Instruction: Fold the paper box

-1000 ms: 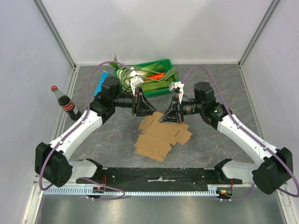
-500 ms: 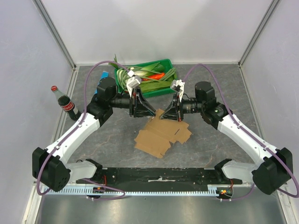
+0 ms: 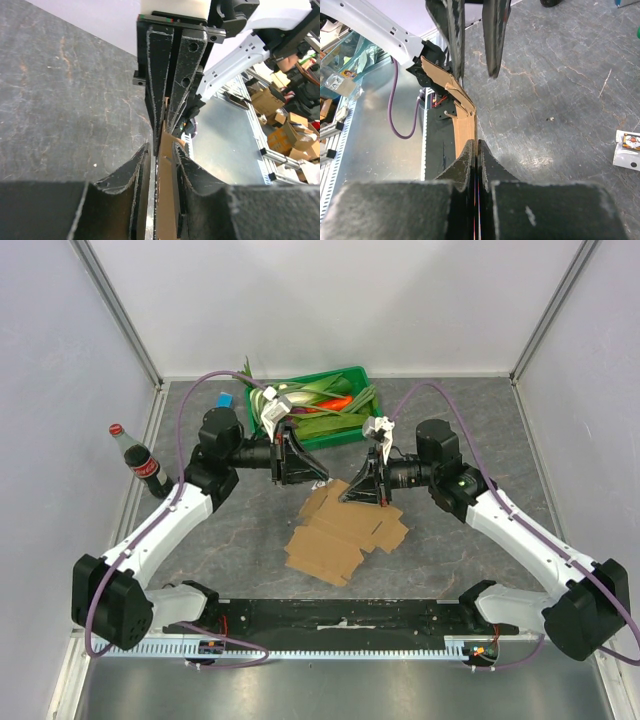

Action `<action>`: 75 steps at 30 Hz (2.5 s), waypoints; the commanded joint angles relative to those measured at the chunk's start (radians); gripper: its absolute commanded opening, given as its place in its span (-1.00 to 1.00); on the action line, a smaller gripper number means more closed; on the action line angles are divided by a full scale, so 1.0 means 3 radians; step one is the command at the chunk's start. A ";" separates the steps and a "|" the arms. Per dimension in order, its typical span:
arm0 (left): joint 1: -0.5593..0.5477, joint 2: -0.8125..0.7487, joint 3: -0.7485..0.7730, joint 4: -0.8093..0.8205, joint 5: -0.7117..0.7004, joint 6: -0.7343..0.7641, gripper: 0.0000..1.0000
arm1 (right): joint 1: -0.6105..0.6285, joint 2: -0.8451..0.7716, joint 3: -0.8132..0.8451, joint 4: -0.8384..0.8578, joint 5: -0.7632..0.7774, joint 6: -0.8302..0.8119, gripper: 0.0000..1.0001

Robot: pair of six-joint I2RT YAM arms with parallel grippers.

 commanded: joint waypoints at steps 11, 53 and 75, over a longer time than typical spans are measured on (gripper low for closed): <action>-0.0187 0.0022 0.0021 0.0061 0.0107 -0.0004 -0.42 | 0.0093 -0.0004 0.0107 0.0319 0.0024 0.0201 -1.00; 0.0090 0.0477 -0.0296 0.0945 0.0229 -0.0965 -0.35 | -0.1026 -0.0434 -0.0021 0.0432 -0.0492 0.0770 -1.00; -0.0345 0.0421 -0.0326 0.0956 0.0230 -0.0731 -0.83 | -0.1016 -0.0531 -0.0292 0.0984 -0.0456 0.1189 -1.00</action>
